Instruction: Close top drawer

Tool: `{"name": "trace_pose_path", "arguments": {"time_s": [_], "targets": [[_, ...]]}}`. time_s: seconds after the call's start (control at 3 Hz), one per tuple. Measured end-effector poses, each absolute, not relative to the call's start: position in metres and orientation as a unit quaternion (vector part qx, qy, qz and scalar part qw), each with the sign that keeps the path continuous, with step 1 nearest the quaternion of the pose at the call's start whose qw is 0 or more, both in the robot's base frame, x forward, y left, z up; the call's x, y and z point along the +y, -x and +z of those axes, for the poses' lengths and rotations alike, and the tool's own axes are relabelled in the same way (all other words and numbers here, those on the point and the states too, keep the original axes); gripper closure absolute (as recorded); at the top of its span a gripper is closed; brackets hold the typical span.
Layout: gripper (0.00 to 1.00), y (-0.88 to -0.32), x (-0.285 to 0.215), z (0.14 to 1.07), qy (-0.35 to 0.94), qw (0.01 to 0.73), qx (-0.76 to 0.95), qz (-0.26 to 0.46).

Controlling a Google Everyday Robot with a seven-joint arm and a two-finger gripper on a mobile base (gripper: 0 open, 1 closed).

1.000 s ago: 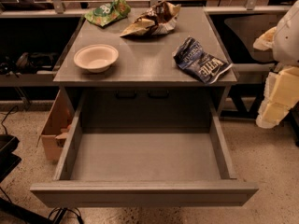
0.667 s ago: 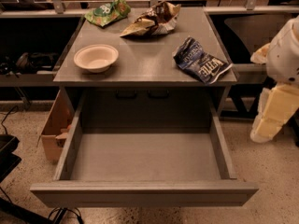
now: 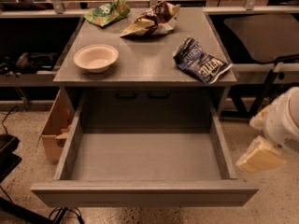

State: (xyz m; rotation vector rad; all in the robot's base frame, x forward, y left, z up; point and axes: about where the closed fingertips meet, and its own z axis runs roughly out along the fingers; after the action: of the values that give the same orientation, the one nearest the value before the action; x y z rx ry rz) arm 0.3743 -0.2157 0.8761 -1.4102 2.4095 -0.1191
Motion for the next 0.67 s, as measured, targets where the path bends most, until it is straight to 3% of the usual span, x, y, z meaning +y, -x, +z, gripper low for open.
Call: {"name": "trace_pose_path", "arguments": {"time_s": [0.67], "targets": [[0.84,-0.324,-0.217,0.755,0.464,0.153,0.872,-0.013]]}}
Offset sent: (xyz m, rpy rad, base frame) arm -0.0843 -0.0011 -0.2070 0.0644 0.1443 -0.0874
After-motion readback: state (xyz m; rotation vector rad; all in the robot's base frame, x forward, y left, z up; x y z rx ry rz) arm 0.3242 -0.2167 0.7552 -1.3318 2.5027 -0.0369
